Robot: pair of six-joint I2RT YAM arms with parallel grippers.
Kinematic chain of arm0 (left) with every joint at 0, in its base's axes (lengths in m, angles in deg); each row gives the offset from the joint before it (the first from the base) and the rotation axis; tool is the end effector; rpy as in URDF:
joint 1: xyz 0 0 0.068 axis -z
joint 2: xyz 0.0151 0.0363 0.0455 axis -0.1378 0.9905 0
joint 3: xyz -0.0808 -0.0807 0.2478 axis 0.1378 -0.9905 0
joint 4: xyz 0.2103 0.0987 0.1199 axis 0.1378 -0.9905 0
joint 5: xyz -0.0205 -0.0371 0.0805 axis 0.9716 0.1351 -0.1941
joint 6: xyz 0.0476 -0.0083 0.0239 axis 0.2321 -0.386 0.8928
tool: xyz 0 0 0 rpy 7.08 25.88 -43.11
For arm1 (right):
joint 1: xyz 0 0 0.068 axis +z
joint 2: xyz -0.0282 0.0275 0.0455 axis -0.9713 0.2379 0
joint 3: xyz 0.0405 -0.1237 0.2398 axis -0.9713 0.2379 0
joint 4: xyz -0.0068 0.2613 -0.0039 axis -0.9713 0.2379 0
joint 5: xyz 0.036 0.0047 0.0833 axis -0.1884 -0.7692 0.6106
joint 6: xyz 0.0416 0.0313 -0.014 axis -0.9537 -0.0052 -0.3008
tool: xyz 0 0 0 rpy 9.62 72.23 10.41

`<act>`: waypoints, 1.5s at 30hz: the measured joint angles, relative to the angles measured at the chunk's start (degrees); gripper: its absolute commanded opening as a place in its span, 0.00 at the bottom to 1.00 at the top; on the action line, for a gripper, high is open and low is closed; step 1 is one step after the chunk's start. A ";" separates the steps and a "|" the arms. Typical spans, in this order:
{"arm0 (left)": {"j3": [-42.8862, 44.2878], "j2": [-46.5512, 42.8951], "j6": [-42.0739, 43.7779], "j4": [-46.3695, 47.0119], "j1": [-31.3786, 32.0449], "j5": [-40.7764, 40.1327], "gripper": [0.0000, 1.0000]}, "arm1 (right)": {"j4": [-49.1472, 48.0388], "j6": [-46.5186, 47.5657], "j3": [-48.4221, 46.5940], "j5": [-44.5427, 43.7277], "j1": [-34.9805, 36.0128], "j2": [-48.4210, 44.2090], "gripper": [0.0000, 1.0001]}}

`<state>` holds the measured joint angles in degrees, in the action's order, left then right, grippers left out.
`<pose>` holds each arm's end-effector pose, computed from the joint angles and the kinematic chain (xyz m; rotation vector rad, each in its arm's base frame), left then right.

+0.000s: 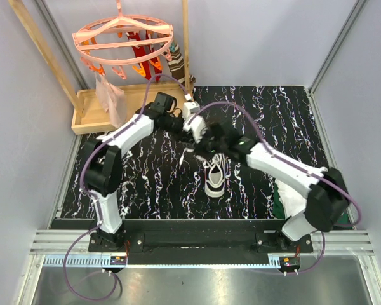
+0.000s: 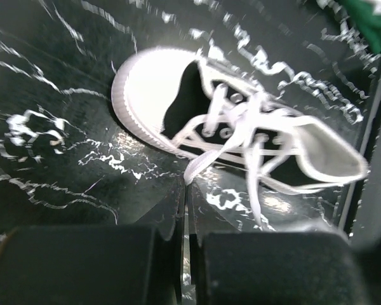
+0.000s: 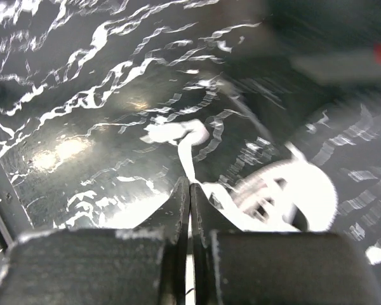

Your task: Tie the shoes

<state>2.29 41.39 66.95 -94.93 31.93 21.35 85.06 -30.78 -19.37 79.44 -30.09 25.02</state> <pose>0.3729 -0.1942 0.2317 1.1293 2.1320 -1.0566 0.2422 0.2627 0.2813 -1.2744 1.8822 0.5088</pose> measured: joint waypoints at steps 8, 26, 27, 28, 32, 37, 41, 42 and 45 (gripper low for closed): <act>-4.37 -14.53 -1.73 -0.26 0.00 -6.16 0.00 | 6.75 -2.56 3.72 3.96 -18.10 -15.06 0.00; -11.76 -24.52 -3.39 -7.08 -9.55 -19.28 0.00 | 14.91 -3.61 17.16 2.97 -33.20 -29.75 0.00; -12.15 -24.94 -3.04 -7.15 -10.03 -19.61 0.00 | 14.95 -3.61 17.62 2.49 -33.29 -29.83 0.00; -12.50 -25.42 -2.69 -7.41 -10.54 -19.85 0.00 | 15.02 -3.61 18.05 2.10 -33.44 -29.86 0.00; -13.84 -27.67 -1.36 -8.90 -12.13 -20.33 0.00 | 15.26 -3.61 19.17 0.24 -34.10 -30.14 0.00; -15.02 -29.44 0.11 -10.40 -14.36 -21.42 0.00 | 15.89 -3.58 19.39 -1.46 -34.27 -31.80 0.00; -15.41 -30.71 0.44 -11.23 -15.89 -22.29 0.00 | 16.24 -3.74 19.37 -1.62 -34.27 -32.72 0.00; -15.65 -31.41 0.44 -11.32 -16.31 -22.45 0.00 | 16.26 -3.80 19.37 -1.40 -34.27 -32.79 0.00; -15.87 -32.83 0.42 -11.76 -16.72 -22.75 0.00 | 16.37 -4.24 19.32 0.44 -34.32 -32.50 0.00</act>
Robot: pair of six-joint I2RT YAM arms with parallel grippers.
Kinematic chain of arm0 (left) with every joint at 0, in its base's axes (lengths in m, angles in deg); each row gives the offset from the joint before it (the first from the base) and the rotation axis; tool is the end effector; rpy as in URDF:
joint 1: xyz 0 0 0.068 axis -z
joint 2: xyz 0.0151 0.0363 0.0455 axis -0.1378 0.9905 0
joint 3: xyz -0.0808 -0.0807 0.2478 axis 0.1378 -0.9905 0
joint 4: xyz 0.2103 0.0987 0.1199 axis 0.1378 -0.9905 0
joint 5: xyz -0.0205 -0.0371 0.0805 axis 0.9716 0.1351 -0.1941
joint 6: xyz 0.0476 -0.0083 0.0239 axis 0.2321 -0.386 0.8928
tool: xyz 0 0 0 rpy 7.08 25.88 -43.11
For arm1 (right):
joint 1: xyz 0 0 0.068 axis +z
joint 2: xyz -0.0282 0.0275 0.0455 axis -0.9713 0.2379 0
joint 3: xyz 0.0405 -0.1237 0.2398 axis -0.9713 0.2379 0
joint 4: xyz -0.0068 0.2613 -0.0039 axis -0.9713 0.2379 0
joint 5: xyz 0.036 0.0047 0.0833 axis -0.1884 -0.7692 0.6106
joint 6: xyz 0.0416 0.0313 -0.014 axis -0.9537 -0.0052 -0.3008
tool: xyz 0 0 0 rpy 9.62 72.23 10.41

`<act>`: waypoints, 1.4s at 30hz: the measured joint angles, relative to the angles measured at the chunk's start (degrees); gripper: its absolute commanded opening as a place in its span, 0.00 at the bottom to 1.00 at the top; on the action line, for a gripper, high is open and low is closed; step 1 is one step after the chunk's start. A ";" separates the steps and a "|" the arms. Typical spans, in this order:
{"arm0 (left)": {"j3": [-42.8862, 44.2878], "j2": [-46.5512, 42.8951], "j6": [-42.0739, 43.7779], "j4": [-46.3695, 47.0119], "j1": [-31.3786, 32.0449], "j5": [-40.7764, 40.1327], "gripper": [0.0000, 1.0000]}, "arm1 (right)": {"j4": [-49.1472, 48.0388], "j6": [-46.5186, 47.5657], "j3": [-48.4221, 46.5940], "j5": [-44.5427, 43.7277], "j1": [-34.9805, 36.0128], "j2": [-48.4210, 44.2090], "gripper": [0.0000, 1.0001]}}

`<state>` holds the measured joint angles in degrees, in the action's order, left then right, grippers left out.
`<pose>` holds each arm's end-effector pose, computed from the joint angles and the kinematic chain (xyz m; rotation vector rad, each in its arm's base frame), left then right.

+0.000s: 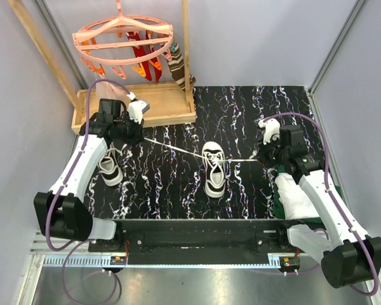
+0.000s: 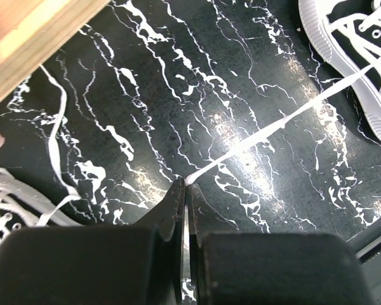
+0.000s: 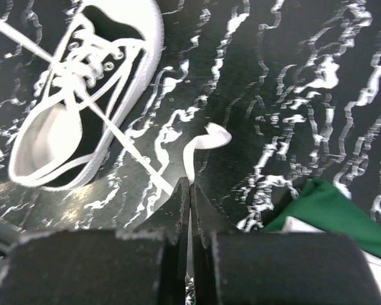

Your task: Tie the shoes

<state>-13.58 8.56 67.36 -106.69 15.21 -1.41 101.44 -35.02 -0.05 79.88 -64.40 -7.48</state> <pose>0.2820 -0.0502 0.3178 0.6777 2.2938 -0.4106 0.2051 0.0508 0.2939 -0.5815 2.2125 0.2420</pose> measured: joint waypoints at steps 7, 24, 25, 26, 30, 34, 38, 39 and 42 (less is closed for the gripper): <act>0.00 -0.81 0.26 -0.13 -0.94 -2.54 0.00 | 0.74 0.09 -0.66 3.74 -0.07 2.69 0.00; -7.34 -2.45 5.68 0.09 -6.58 -5.57 0.00 | -2.08 2.69 0.90 -7.82 -0.07 15.10 0.00; -7.69 -2.45 6.03 0.20 -7.08 -5.60 0.00 | -2.36 2.78 1.14 -8.46 -0.07 15.74 0.00; -8.00 -2.45 6.43 0.24 -7.61 -5.68 0.00 | -2.75 2.95 1.38 -8.90 -0.07 16.50 0.00; -9.64 -2.40 7.87 1.03 -8.59 -6.03 0.00 | -4.39 3.13 1.86 -9.84 -0.02 19.78 0.00; -10.23 -1.33 8.85 2.03 -9.44 -6.58 0.00 | -5.49 3.15 1.95 -9.68 0.00 22.47 0.00; -10.80 0.17 10.54 2.51 -9.84 -6.73 0.00 | -6.25 3.26 1.95 -8.59 0.00 23.93 0.00; -11.13 0.44 11.34 2.58 -9.64 -6.75 0.00 | -6.27 3.39 1.95 -8.02 0.00 24.33 0.00; -12.46 0.79 12.92 2.62 -7.23 -7.43 0.00 | -6.25 3.58 1.92 -6.62 0.00 25.79 0.00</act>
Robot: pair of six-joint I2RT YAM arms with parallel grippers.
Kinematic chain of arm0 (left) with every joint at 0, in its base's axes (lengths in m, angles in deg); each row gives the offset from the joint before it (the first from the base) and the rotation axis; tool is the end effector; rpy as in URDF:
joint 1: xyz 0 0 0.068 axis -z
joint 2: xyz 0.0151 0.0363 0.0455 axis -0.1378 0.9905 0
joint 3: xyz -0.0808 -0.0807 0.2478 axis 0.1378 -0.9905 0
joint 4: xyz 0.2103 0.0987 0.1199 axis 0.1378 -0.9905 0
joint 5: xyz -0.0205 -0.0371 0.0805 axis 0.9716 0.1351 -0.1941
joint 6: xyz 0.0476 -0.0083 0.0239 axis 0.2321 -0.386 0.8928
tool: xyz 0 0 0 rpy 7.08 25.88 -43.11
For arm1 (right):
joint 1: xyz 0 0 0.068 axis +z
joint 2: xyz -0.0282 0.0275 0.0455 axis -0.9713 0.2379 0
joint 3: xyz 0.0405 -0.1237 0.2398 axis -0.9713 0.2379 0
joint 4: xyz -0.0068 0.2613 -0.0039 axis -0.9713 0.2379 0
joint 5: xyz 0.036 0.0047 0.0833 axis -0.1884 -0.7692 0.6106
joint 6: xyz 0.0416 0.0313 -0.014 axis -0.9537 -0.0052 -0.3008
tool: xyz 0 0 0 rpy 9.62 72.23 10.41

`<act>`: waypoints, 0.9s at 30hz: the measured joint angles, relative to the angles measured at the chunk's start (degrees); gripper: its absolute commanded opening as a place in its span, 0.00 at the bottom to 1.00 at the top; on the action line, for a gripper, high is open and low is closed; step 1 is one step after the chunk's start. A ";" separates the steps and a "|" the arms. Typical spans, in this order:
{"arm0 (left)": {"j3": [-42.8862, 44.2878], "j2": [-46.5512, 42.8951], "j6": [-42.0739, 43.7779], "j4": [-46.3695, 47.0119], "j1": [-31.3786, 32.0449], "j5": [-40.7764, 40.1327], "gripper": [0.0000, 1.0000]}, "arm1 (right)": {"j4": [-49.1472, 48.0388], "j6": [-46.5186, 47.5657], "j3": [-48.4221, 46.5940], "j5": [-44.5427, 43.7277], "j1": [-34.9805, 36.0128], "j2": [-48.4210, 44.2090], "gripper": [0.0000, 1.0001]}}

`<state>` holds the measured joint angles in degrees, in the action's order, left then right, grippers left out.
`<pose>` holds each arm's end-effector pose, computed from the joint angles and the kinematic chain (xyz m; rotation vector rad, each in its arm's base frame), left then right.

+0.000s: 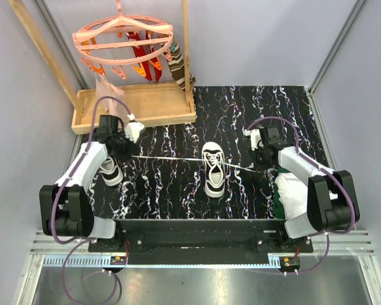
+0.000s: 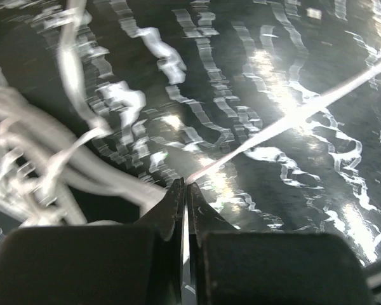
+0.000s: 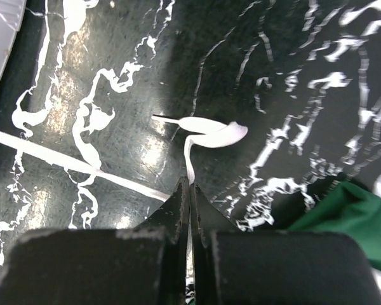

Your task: Tie the shoes

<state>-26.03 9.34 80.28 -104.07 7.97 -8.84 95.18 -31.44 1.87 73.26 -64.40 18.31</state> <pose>0.2737 -0.0099 0.2478 0.7580 2.4615 -0.1669 0.2689 0.0600 0.1877 -0.6643 2.5814 0.1086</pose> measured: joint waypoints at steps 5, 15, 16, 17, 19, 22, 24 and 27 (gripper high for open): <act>-1.57 2.54 0.55 0.57 7.45 -1.57 0.00 | 0.37 -0.07 -1.33 1.81 -0.02 3.82 0.00; -1.68 12.31 -0.28 4.50 15.54 -7.54 0.00 | 1.64 -0.02 -4.79 6.10 -0.07 8.24 0.19; -1.66 13.03 -0.37 4.87 16.20 -7.87 0.02 | 2.12 -0.02 -5.07 6.49 -0.07 8.35 0.21; -1.64 13.64 -0.42 5.09 16.61 -8.04 0.07 | 2.38 -0.11 -5.33 6.80 -0.07 8.35 0.26; -1.46 15.12 -0.61 5.31 17.29 -8.26 0.14 | 4.11 -0.04 -6.60 7.69 -0.07 8.35 0.30; -0.94 16.72 -0.85 5.29 17.57 -8.35 0.25 | 7.32 -0.13 -9.94 8.11 -0.11 8.31 0.52; -0.48 16.83 -1.01 4.90 17.59 -8.28 0.33 | 8.57 0.00 -11.78 8.11 -0.13 7.48 0.61; 0.79 16.83 -0.66 4.17 17.59 -7.85 0.43 | 10.36 0.57 -13.68 7.93 -0.15 4.35 0.62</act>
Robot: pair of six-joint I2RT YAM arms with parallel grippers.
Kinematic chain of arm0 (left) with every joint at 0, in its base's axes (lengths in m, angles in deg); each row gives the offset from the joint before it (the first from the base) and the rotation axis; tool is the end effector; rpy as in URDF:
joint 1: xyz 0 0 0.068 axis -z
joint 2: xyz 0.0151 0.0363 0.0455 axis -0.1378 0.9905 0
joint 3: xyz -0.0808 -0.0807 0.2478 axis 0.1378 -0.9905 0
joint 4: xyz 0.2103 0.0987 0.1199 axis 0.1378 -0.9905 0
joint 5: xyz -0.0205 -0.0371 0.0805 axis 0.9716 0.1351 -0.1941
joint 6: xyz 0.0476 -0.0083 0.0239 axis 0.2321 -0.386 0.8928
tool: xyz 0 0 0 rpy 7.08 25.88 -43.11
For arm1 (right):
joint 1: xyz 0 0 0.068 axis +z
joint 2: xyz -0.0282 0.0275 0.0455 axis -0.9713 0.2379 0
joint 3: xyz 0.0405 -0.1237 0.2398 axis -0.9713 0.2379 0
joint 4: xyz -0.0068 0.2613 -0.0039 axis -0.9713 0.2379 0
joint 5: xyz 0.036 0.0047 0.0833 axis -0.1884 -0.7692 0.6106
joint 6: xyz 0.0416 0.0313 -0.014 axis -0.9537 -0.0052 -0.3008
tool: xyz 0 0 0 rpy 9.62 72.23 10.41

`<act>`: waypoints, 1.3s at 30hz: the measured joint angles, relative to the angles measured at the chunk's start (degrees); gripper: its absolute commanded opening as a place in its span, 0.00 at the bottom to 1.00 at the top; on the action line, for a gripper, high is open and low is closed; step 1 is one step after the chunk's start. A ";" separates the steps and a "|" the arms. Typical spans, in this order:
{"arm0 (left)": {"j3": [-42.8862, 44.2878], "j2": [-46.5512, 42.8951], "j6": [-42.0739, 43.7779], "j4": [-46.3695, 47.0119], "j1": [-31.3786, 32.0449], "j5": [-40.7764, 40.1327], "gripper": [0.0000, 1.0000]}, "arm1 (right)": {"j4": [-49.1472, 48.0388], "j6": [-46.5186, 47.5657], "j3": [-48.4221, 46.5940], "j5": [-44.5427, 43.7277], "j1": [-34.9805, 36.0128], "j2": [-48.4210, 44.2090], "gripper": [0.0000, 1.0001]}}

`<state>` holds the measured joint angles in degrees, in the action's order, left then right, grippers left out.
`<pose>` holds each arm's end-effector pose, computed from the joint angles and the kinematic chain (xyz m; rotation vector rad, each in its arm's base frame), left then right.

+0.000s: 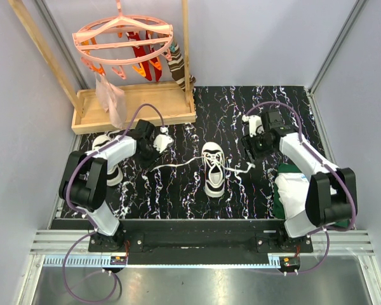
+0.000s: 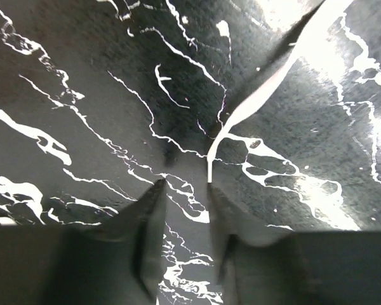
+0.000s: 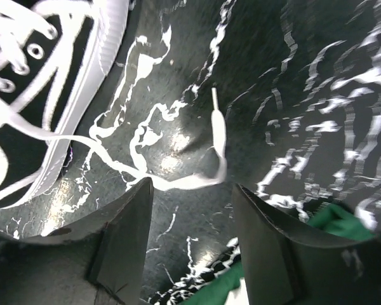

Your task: Tie the shoes

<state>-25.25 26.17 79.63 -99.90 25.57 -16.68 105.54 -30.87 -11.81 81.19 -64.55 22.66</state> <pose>0.2963 -0.0994 0.1732 1.1532 2.5745 -0.1469 0.2969 0.0700 0.2284 -0.7142 2.5691 0.2912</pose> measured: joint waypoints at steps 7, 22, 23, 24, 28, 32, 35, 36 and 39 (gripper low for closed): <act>2.01 -1.29 1.27 -3.19 -0.59 3.19 0.51 | 1.40 2.05 -3.37 -3.26 -0.28 1.20 0.56; 5.33 -5.14 2.23 -4.48 -0.98 12.66 0.52 | -1.01 1.92 -4.92 -3.85 -0.57 14.71 0.52; 5.51 -5.14 2.19 -4.42 -0.98 12.98 0.52 | -1.62 1.68 -4.39 -3.89 -0.57 14.84 0.50; 5.70 -5.14 2.03 -4.28 -0.98 13.22 0.52 | -2.27 1.44 -3.78 -3.89 -0.57 15.04 0.48; 5.86 -5.14 1.25 -3.28 -0.98 13.90 0.52 | -4.24 0.31 -2.23 -4.44 -0.31 15.58 0.33; 5.88 -5.18 0.02 -2.14 -0.98 13.81 0.52 | -6.69 -0.44 -1.73 -5.55 0.44 15.58 0.00; 5.79 -5.99 -0.48 -1.31 -0.98 13.33 0.53 | -7.78 -1.51 -0.98 -7.21 0.74 14.99 0.00; 5.49 -6.82 -0.59 -0.83 -0.98 13.07 0.54 | -8.13 -1.60 -0.59 -7.91 0.74 14.58 0.00; 4.46 -10.75 -0.79 -0.04 -1.20 12.48 0.54 | -8.24 -1.92 0.46 -11.02 -0.76 13.25 0.00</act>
<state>-20.79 15.42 78.84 -99.94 24.37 -4.20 97.30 -32.79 -11.35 70.18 -65.32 35.90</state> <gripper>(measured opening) 0.538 0.007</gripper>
